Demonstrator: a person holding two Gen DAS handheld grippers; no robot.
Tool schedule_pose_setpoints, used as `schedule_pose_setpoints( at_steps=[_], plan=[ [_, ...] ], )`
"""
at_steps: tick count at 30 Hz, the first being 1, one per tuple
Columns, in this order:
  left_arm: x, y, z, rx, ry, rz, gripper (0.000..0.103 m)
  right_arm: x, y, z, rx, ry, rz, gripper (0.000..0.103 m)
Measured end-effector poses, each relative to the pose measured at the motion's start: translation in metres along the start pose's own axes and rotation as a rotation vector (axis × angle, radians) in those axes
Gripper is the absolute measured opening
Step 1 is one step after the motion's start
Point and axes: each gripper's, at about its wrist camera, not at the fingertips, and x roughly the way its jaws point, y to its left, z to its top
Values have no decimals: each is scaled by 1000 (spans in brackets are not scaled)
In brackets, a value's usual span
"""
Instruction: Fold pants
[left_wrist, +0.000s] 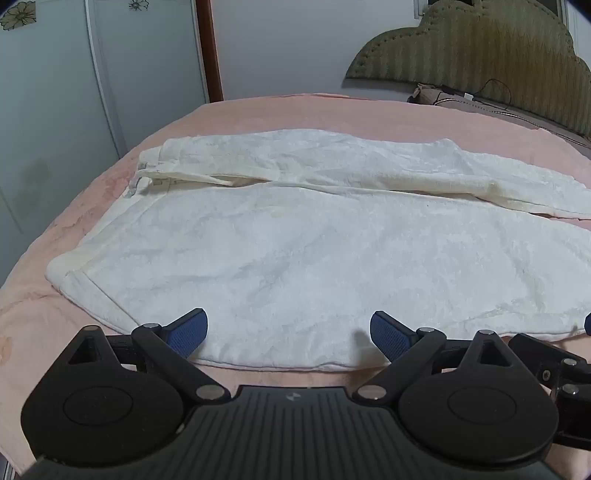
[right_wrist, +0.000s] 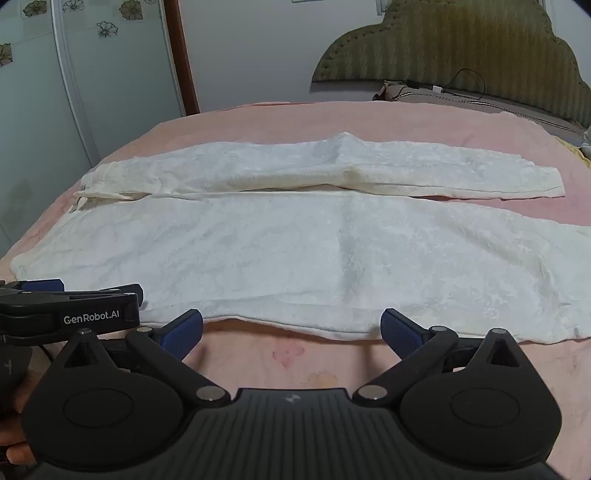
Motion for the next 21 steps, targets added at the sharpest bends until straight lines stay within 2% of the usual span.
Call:
schedule_pose_setpoints(
  at_steps=[21],
  plan=[
    [0,-3,-3,11,-8,-3,97,5,-8,-3,47,15,-3,103]
  ],
)
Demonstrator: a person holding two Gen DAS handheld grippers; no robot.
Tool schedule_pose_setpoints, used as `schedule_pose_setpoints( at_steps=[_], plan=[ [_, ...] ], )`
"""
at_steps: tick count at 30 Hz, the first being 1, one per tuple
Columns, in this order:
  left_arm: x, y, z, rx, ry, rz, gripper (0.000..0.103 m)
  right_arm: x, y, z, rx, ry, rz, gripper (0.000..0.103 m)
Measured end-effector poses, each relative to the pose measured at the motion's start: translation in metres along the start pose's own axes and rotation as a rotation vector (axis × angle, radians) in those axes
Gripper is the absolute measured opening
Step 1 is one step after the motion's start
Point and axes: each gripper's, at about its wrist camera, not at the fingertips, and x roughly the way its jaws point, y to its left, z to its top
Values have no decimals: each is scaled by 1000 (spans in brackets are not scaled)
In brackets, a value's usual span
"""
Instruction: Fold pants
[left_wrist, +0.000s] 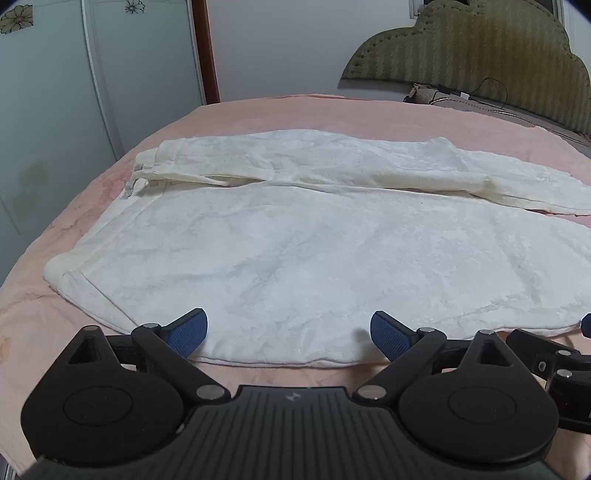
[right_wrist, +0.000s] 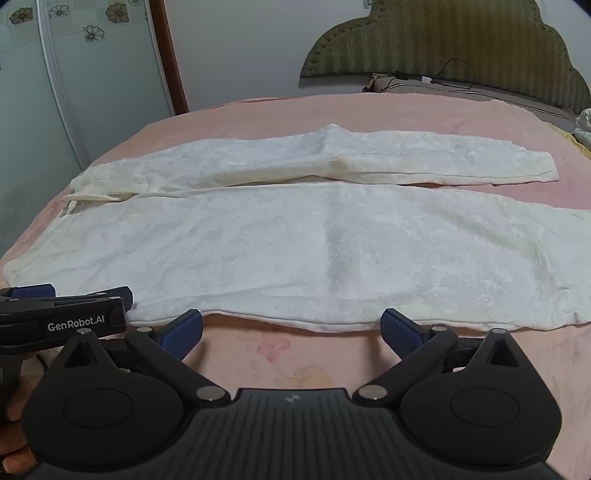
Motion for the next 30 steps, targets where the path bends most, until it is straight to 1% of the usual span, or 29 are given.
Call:
schedule_pose_setpoints(
  at_steps=[6,10,15,24,30],
  plan=[
    [1,0,0,-1,5,4,97,0,0,-1,7,2,2,103],
    [4,-1,0,10,30,10,97,3,0,0,16,21,-8,103],
    [4,-1,0,8,32,11,97,3,-2,-1,21,22,-5,103],
    [2,-1,-1,13,16,14,97,4,-2,-2,23,28,4,103],
    [0,0,-1,12,-4,3,97,4,-3,-2,24,29,11,103]
  ],
)
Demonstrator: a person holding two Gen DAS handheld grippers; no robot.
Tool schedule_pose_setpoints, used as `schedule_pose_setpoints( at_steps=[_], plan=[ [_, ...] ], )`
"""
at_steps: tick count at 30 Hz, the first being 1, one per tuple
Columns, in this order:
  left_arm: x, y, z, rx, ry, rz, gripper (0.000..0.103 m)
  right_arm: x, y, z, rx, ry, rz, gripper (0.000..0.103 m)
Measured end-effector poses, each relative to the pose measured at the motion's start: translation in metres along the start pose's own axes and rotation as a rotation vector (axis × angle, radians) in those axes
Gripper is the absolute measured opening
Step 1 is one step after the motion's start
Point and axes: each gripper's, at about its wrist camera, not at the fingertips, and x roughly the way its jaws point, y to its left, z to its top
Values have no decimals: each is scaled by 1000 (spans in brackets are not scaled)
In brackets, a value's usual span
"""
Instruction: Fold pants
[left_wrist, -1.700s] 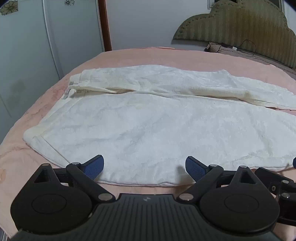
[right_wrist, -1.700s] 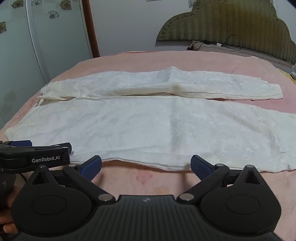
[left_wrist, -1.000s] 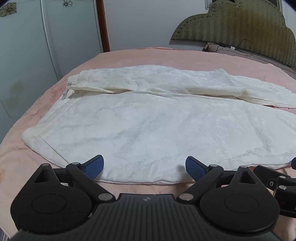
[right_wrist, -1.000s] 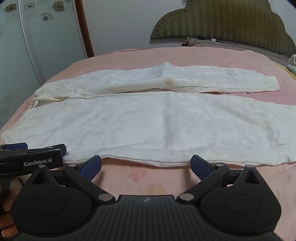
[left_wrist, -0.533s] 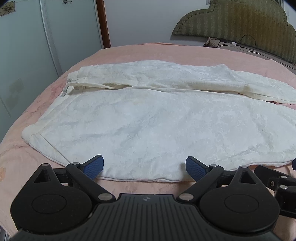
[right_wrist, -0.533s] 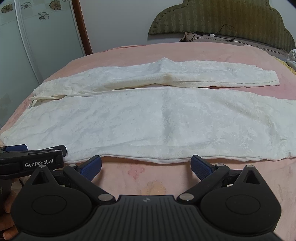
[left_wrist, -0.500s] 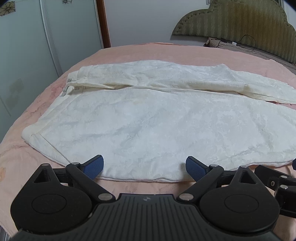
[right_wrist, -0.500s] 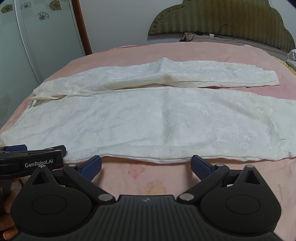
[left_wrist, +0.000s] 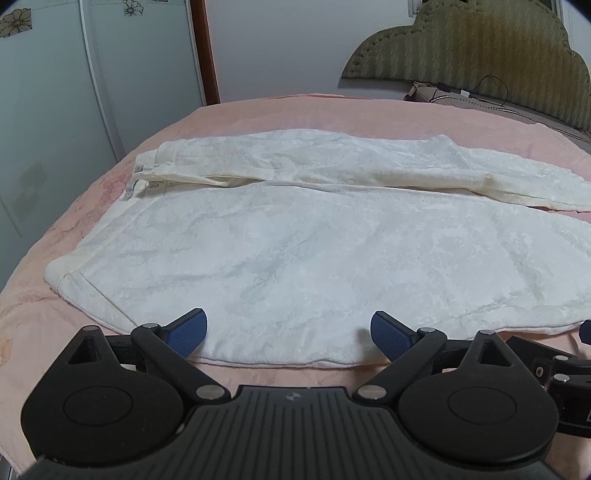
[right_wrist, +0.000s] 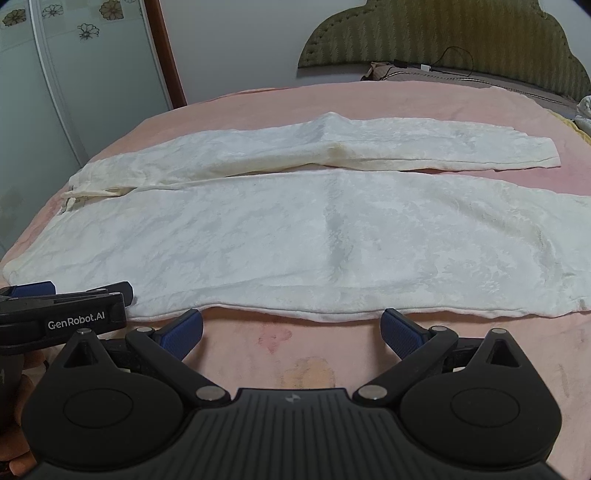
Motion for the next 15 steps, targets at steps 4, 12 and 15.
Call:
schedule_pose_setpoints(
  at_steps=[4,12,15],
  plan=[
    [0,1,1,-3,-1,-4,97,1,1,0,-1,1,4,103],
    [2,-2,0,5,6,-9,97,0,1,-1,-1,2,6,103],
    [2,-3,-1,8,8,-7,97,-1,2,-1,-1,3,7,103]
  ],
)
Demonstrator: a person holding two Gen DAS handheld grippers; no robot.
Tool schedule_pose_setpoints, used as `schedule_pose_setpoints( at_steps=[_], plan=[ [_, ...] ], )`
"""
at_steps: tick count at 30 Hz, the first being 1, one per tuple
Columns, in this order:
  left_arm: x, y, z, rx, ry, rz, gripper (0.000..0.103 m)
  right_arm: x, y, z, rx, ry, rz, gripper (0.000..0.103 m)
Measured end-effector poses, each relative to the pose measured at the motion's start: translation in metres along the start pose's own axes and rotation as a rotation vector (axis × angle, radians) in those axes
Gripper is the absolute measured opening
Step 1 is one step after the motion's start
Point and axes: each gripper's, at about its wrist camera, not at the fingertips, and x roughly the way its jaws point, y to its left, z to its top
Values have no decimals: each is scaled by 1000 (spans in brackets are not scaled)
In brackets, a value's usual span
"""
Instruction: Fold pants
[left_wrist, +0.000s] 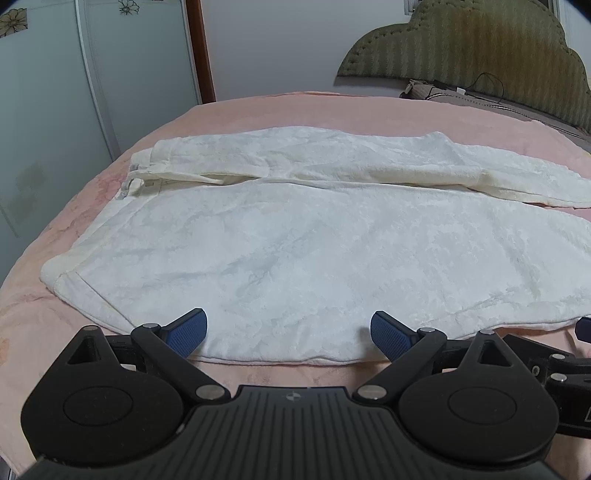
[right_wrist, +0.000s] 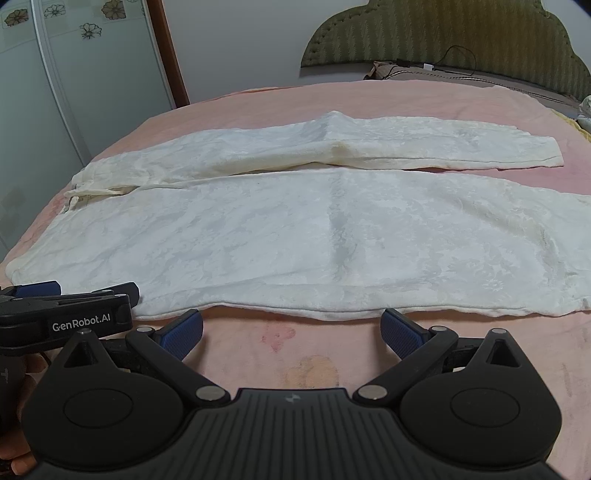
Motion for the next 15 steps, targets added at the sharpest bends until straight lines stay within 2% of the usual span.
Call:
schedule_pose_setpoints(
  at_steps=[15],
  plan=[
    [0,-2,-1,10,-5,6,97,-2,3,0,-21,-16,12,103]
  ],
)
